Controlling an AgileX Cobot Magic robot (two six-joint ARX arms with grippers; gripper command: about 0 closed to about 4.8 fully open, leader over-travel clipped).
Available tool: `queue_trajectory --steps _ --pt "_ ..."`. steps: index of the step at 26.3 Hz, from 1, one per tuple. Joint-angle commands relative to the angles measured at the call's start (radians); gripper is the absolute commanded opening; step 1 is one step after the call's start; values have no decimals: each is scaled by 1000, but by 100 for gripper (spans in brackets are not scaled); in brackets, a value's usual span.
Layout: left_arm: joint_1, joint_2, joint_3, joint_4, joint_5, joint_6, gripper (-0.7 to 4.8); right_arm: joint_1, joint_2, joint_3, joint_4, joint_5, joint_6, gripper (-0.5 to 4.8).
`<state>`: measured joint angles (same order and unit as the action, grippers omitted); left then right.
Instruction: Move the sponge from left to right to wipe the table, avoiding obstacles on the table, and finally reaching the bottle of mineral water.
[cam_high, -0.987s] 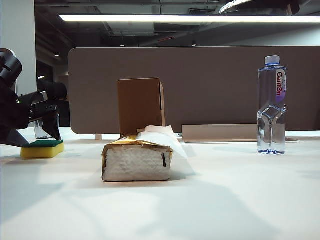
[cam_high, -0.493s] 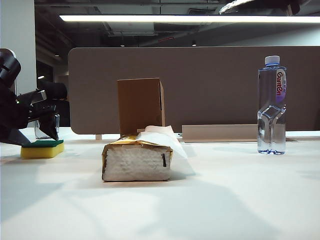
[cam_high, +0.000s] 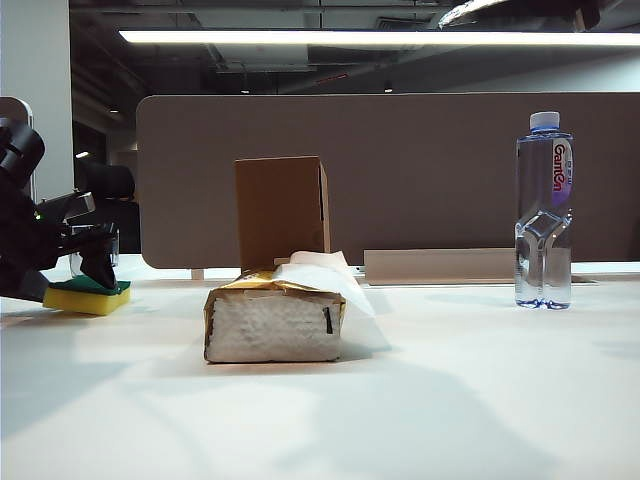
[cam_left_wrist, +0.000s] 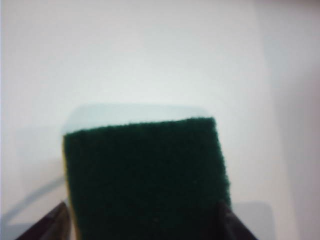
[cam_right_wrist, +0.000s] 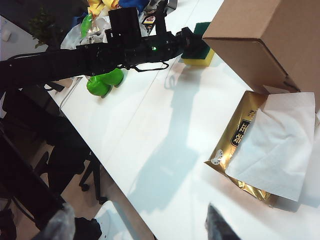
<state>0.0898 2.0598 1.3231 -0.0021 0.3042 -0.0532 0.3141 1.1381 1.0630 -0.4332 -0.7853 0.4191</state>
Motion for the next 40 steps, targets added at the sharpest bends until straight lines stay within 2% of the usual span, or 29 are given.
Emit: queue_trajectory --steps 1,2,4,10,11,12,16,25,29,33,40 --pt "1 5 0 -28 -11 4 279 1 -3 5 10 -6 0 340" --pt "1 5 0 -30 -11 4 215 1 -3 5 10 -6 0 340" --pt "1 4 0 -35 -8 4 160 1 -3 5 10 -6 0 337" --pt "1 5 0 -67 -12 5 136 1 -3 10 10 -6 0 337" --pt "1 4 0 -69 -12 5 100 1 -3 10 10 -6 0 337" --pt "1 4 0 -75 -11 5 -14 1 -3 11 10 -6 0 337" --pt "0 4 0 -95 -10 8 -5 1 -3 11 10 -6 0 337" --pt "0 4 0 -163 60 115 -6 1 -3 11 10 -6 0 337" --pt "0 3 0 -243 59 158 -5 1 -3 11 10 -6 0 337" --pt "0 1 0 -275 59 165 -5 1 -3 11 10 -6 0 337" --pt "0 -45 -1 -335 58 233 -5 1 -3 11 11 -2 -1 337"
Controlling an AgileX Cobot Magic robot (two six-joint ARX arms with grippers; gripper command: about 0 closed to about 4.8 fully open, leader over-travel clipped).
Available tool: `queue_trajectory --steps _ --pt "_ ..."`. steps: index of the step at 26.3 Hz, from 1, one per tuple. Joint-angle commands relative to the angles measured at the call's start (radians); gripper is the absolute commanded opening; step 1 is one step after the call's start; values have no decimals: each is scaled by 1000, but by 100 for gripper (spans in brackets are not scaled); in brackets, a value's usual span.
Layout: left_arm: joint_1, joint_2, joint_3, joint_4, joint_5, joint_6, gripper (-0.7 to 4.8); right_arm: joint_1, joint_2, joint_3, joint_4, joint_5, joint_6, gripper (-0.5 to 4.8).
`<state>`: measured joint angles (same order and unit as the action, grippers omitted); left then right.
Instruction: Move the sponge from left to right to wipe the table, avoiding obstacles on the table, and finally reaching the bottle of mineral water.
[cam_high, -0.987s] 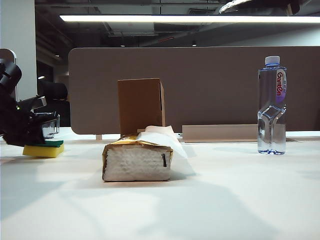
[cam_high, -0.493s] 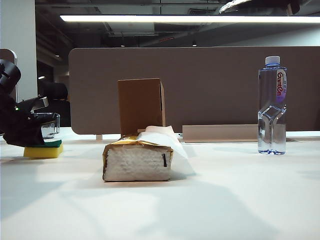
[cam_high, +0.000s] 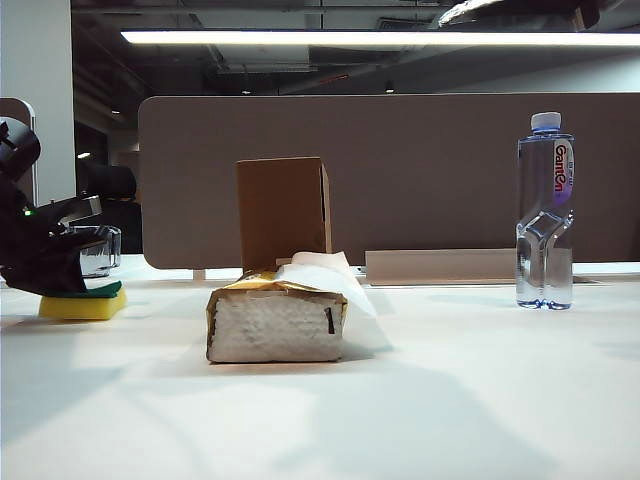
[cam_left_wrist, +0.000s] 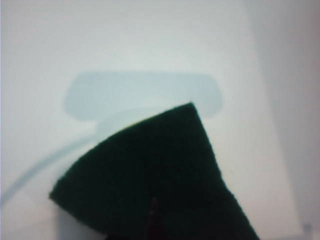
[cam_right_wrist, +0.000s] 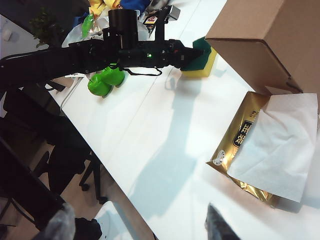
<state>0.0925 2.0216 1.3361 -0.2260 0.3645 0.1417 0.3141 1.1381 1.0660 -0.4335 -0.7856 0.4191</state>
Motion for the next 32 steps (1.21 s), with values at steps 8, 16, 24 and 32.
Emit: queue_trajectory --steps 8,16,24,32 --pt "-3 -27 -19 -186 -2 61 -5 1 -3 8 11 -2 0 337" --pt "-3 -61 -148 -110 -1 68 -5 1 -3 8 11 -2 -1 337" --pt "-3 -115 -300 -44 19 59 -5 1 -3 8 11 -2 -1 337" --pt "-3 -237 -439 4 22 30 -5 1 -3 8 11 -2 -1 337"
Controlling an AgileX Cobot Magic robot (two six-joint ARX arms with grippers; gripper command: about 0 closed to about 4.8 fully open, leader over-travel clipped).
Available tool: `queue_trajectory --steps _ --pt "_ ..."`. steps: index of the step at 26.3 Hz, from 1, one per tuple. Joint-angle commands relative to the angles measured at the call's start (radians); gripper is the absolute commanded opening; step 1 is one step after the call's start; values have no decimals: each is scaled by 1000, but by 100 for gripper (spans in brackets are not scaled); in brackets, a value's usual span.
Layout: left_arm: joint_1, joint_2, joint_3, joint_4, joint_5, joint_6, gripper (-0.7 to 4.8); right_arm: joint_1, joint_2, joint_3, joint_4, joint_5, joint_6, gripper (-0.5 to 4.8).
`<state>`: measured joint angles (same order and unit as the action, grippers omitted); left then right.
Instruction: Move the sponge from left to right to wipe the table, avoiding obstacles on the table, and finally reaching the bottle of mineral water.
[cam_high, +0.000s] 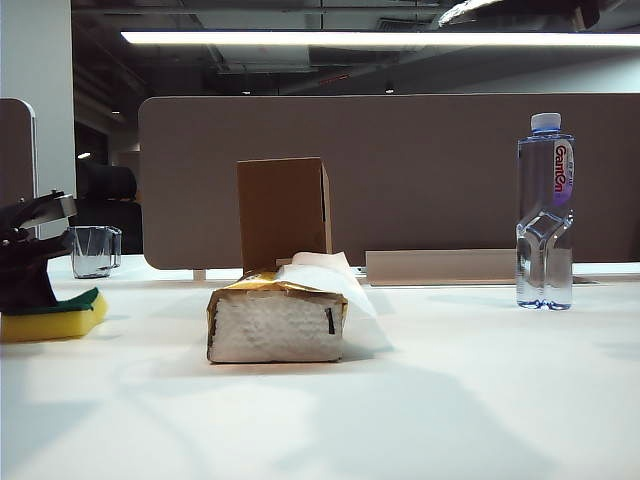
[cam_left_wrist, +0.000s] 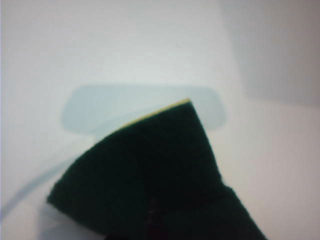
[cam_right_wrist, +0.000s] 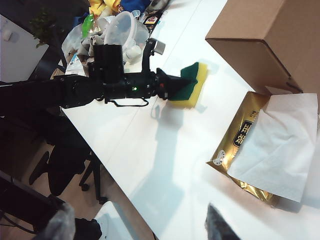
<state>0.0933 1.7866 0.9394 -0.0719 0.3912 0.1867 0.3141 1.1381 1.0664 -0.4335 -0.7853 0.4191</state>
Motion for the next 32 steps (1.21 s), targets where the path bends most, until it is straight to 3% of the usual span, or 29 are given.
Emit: queue_trajectory --steps 1,8,16,23,32 --pt "-3 -11 -53 -151 -5 -15 -5 1 -3 7 11 -3 -1 337" --pt "-4 -114 -198 -87 -1 -47 -5 1 -4 7 11 -5 -1 337" --pt "-5 -266 -360 0 21 -144 -5 1 -5 7 0 -24 -1 337" --pt "-5 -427 -496 35 21 -188 -5 2 -5 7 -200 -71 -32 337" --pt "-5 -571 -612 45 34 -257 -5 2 -80 7 -314 -88 -53 337"
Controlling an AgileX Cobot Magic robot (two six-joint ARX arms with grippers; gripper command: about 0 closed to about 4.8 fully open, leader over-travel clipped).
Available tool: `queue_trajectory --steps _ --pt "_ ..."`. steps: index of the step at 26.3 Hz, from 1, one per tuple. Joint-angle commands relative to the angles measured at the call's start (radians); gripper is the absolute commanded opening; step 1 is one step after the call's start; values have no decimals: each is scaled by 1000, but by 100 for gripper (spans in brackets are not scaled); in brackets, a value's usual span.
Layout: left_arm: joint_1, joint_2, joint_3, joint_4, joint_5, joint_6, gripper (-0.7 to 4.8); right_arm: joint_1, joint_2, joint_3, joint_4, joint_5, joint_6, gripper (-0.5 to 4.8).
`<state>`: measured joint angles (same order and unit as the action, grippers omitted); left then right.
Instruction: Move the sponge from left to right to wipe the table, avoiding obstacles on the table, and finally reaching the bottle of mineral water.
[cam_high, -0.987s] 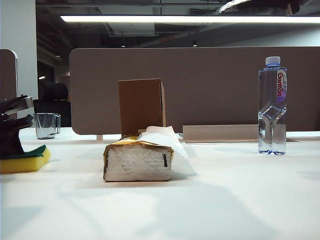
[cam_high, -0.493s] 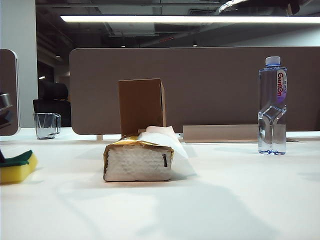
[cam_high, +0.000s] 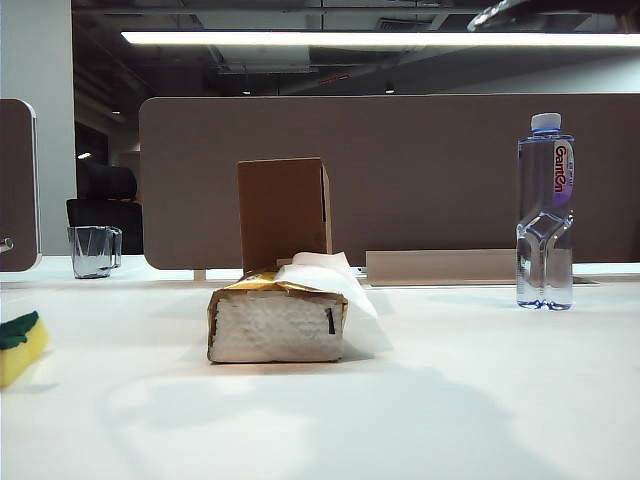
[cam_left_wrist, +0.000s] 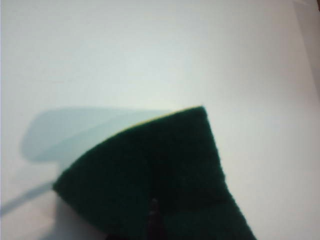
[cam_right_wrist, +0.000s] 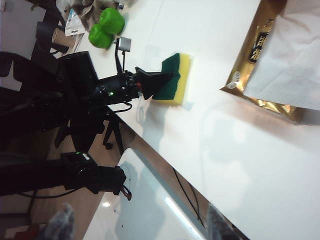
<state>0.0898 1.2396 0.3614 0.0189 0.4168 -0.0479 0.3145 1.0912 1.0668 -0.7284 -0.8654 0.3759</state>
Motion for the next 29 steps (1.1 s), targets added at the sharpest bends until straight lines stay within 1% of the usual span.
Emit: queue_trajectory --steps 1,5,8,9,10,15,17,18,21,22,24,29 --pt "-2 -43 -52 -47 11 -43 -5 1 -48 7 -34 -5 -10 337" --pt "-2 -109 -100 -48 14 -82 -5 1 -84 7 -85 -1 -11 337" --pt "-3 -195 -141 -55 14 -127 -5 1 -105 6 -110 3 -14 337" --pt "-3 -213 -147 -61 14 -131 -5 1 -110 6 -111 3 -14 337" --pt "-3 -254 -157 -90 14 -146 -5 1 -114 6 -111 7 -14 337" --pt "-31 -395 -170 -203 13 -151 -5 2 -119 6 -136 10 -14 337" --pt "-61 -459 -170 -253 -1 -156 -5 5 -119 6 -164 11 -31 337" --pt "-81 -493 -170 -280 -26 -166 -5 21 -119 6 -173 18 -37 337" --pt "-110 -523 -172 -298 -39 -170 -6 62 -119 6 -180 33 -37 337" --pt "-121 -523 -172 -303 -47 -170 -5 89 -119 6 -180 45 -37 337" --pt "-123 -523 -183 -310 -58 -170 -5 128 -119 6 -180 75 -36 337" --pt "-125 -522 -218 -317 -60 -173 -5 138 -125 6 -182 82 -36 337"
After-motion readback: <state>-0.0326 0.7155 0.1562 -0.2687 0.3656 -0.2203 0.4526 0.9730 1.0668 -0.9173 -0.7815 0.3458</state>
